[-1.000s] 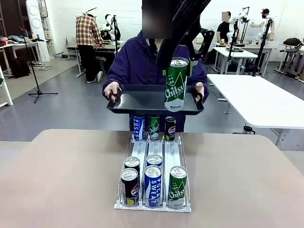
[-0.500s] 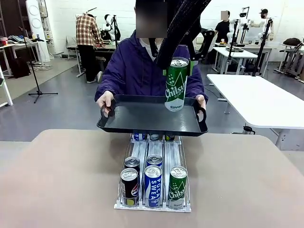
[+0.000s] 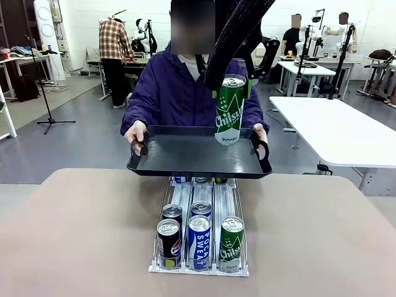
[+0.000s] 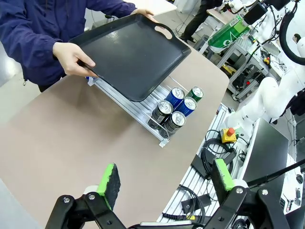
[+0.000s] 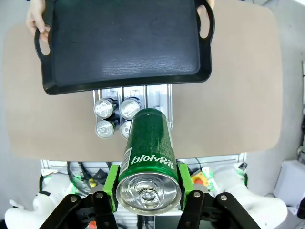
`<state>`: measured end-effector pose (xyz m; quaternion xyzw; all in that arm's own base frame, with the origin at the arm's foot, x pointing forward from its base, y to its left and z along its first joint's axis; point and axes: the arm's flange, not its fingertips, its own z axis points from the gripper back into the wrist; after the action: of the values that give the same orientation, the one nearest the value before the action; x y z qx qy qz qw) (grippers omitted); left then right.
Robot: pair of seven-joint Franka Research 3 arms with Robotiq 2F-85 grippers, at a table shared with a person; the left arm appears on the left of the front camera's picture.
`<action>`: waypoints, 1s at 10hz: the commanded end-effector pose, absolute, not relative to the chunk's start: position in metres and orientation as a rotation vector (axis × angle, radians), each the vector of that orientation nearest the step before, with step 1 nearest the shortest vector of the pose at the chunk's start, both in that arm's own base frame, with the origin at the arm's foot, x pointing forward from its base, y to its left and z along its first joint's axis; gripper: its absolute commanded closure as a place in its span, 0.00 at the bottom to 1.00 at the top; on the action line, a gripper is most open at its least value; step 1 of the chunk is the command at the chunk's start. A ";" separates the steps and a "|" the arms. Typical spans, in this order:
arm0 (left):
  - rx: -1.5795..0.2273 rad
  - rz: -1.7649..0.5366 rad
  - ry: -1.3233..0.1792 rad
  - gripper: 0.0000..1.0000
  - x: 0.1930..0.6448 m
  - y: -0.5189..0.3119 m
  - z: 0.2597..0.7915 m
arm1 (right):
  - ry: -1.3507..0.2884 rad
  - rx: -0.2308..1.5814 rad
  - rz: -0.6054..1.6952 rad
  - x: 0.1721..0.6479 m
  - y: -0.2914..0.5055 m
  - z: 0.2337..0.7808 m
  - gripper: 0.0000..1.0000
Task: Retrieve and hand over the desired beverage to the person.
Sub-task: Place the picked can on the Handle tray extended by the person.
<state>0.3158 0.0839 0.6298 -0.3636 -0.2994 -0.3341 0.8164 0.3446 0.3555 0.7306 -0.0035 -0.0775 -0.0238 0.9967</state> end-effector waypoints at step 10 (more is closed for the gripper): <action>-0.788 -0.725 -0.656 0.00 0.316 0.084 0.630 | -0.190 0.025 -0.070 0.391 0.339 0.728 0.42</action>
<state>0.3158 0.0839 0.6298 -0.3636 -0.2994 -0.3342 0.8163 0.3687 0.3458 0.7253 0.0043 -0.0779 -0.0334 0.9964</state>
